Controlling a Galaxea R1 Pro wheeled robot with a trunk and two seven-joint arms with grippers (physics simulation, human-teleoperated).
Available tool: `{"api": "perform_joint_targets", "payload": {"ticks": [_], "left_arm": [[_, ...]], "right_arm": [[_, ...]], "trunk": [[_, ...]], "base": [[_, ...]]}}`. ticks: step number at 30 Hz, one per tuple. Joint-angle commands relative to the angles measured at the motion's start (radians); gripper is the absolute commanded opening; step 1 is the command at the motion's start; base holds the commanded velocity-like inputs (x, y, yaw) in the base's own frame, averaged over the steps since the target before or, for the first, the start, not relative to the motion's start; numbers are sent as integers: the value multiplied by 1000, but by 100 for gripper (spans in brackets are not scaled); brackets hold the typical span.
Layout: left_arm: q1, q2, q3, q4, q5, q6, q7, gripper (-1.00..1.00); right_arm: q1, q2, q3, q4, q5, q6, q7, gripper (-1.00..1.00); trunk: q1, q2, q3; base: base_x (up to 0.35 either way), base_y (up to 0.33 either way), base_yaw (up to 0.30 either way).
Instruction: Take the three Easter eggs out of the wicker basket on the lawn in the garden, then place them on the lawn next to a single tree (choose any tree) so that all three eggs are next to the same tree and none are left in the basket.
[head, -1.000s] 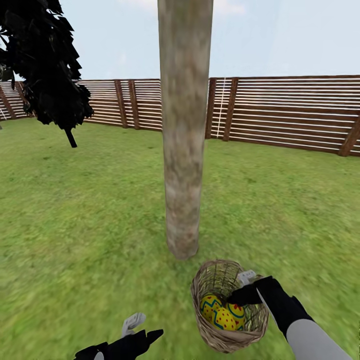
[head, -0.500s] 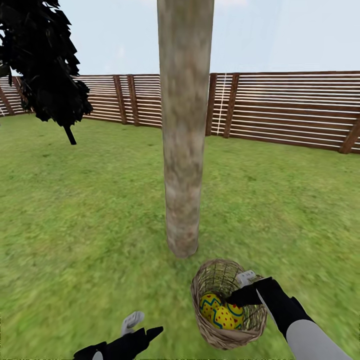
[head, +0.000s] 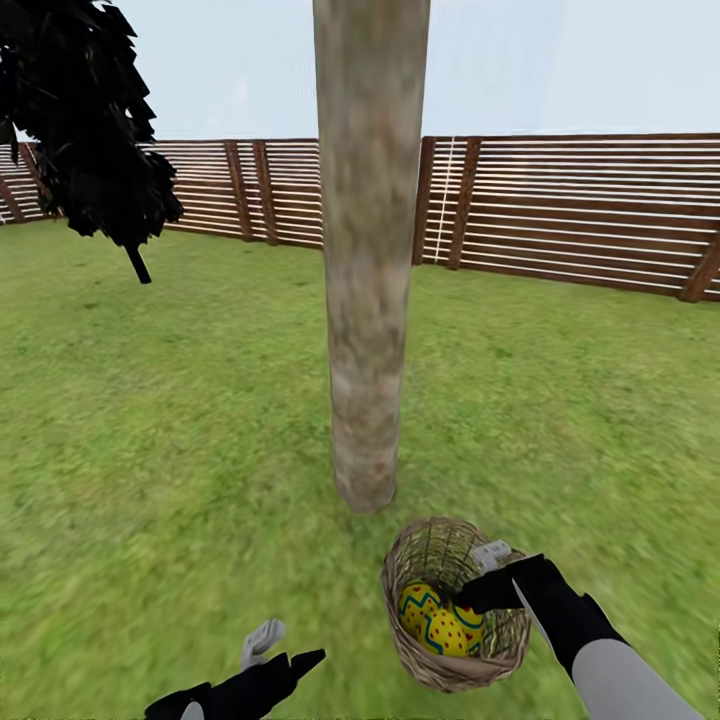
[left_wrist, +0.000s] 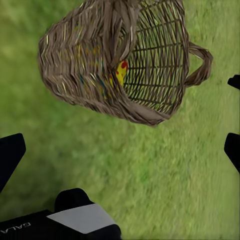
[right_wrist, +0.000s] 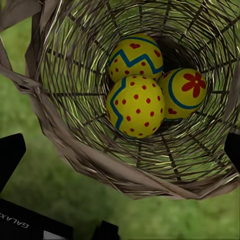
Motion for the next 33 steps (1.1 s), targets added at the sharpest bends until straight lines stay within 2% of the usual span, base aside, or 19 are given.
{"api": "perform_joint_targets", "payload": {"ticks": [1, 20, 28, 33], "left_arm": [[0, 0, 1, -1, 7, 7, 1, 100], [0, -1, 1, -1, 7, 7, 3, 100], [0, -1, 1, -1, 8, 6, 3, 100], [0, -3, 0, -1, 7, 4, 3, 100]], "right_arm": [[0, 0, 1, -2, 11, 2, 8, 100], [0, 0, 3, 13, 11, -1, 7, 100], [0, 0, 3, 14, 11, -2, 8, 100], [0, 0, 3, 24, 11, -4, 9, 100]], "trunk": [[-4, 7, 1], [-77, 140, 29], [-77, 140, 17], [-77, 140, 15]], "base": [[0, 0, 0], [0, 0, 0], [11, 0, 0], [204, 0, 0]]}}
